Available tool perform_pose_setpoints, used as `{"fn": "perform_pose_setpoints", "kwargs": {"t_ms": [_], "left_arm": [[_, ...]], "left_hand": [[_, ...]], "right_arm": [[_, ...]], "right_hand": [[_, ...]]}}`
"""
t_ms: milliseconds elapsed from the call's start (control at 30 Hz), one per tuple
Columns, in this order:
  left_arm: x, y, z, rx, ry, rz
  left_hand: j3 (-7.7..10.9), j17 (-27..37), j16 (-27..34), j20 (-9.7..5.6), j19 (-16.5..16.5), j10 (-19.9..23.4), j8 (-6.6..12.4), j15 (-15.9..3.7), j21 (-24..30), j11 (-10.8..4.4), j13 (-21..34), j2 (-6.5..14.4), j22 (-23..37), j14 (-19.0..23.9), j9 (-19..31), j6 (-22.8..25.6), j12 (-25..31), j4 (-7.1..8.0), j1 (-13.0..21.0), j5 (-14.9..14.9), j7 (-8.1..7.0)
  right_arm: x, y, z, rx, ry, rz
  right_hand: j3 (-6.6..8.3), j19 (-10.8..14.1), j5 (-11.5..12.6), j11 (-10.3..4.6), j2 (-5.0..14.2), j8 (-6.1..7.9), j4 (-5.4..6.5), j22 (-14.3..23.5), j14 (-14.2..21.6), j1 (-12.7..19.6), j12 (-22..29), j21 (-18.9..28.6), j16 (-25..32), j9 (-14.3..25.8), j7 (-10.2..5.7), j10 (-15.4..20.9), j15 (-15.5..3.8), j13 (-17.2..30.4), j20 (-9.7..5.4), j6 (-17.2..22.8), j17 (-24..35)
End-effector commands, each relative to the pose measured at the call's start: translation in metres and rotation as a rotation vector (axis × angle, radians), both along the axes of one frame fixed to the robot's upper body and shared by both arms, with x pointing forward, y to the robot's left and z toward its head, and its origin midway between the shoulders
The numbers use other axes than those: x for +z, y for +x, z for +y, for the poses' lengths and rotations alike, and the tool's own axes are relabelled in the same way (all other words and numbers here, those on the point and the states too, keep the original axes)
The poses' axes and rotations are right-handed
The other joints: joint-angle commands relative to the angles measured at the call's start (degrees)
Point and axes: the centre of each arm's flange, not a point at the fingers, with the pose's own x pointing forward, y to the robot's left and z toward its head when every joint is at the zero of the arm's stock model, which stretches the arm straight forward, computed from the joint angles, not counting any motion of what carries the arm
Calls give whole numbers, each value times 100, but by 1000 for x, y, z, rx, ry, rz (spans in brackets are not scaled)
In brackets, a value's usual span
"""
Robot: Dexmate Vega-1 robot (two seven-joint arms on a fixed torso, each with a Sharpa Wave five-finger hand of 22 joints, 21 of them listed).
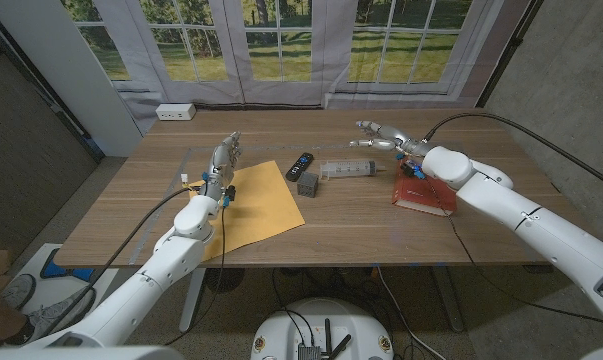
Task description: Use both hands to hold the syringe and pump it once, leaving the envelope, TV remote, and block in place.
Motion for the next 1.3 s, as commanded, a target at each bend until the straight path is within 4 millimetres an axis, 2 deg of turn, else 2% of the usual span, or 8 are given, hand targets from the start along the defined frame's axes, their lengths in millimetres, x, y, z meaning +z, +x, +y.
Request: {"fn": "perform_pose_setpoints", "kwargs": {"t_ms": [33, 200, 333, 467, 700, 900, 1133, 1300], "left_arm": [[14, 2, 4, -16, 65, -17], [16, 7, 5, -22, 76, -26], [17, 10, 7, -31, 72, -37], [16, 14, 11, -30, 74, -44], [12, 19, 15, -39, 58, -38], [11, 18, 16, -36, 50, -30], [14, 17, 11, -28, 39, -38], [13, 16, 7, -13, 29, -41]], "left_hand": [[-45, 24, 16, -322, -146, -167, -20, 28, -20, 73, 11, 513, 10, -146, 4, -144, -14, 16, -5, 16, 71], [-72, 21, 21, -345, -206, -259, -7, 97, -17, 132, 11, 516, 10, -207, 3, -206, -13, 30, -7, 19, 121], [-84, 21, 31, -347, -220, -261, 1, 129, -10, 159, 11, 517, 9, -212, 2, -220, 0, 38, -9, 20, 138], [-92, 18, 58, -352, -197, -215, 26, 131, 10, 156, 11, 519, 9, -157, 1, -182, 30, 43, -6, 23, 160], [-89, 12, 80, -356, -156, -148, 49, 138, 35, 133, 9, 519, 8, -87, 0, -139, 62, 38, 8, 30, 168], [-85, 10, 78, -357, -158, -144, 52, 135, 37, 133, 8, 519, 8, -80, 0, -136, 63, 35, 16, 32, 160], [-82, 8, 76, -361, -156, -139, 53, 145, 41, 138, 7, 519, 8, -70, 0, -134, 65, 33, 24, 35, 163], [-81, 6, 78, -359, -175, -125, 57, 152, 36, 137, 7, 515, 8, -50, 0, -124, 70, 28, 30, 36, 167]], "right_arm": [[-14, 0, -7, 23, 192, -22], [-19, 1, -7, 35, 253, -23], [-22, -1, -6, 45, 328, -32], [-25, -3, -5, 53, 400, -43], [-33, -3, -1, 76, 489, -29], [-40, 1, -2, 126, 563, -12], [-45, 8, -10, 251, 743, -21], [-48, 12, -12, 280, 775, -8]], "right_hand": [[13, 18, 41, 26, 81, -39, 90, 20, 24, -172, -19, 8, 31, -5, 67, 83, -84, -2, -67, -55, -2], [6, -4, 23, 29, 228, -51, 204, 23, 17, -384, -37, -1, 36, -8, 105, 106, -97, -6, -110, -39, -3], [-39, -256, -11, 20, 372, -65, 357, 24, -72, -720, -80, -62, 10, -15, 180, 92, -117, -15, -163, -3, -8], [-76, -472, -26, 19, 417, -76, 425, 23, -144, -917, -101, -95, -14, -20, 279, 94, -147, -23, -220, 19, -19], [-159, -885, -35, 93, 420, -141, 480, 23, -386, -1271, -171, -84, -94, -26, 756, -14, -13, -43, -246, -162, -87], [-188, -948, -37, 143, 439, -145, 511, 23, -494, -1426, -204, -59, -116, -28, 1011, -130, 17, -50, -295, -226, -108], [-224, -1025, -45, 256, 497, -147, 597, 26, -640, -1656, -223, -45, -135, -29, 1120, -266, 40, -59, -302, -288, -113], [-264, -1115, -46, 341, 516, -158, 666, 27, -776, -1853, -257, -47, -151, -31, 1225, -474, 29, -67, -293, -365, -116]]}}
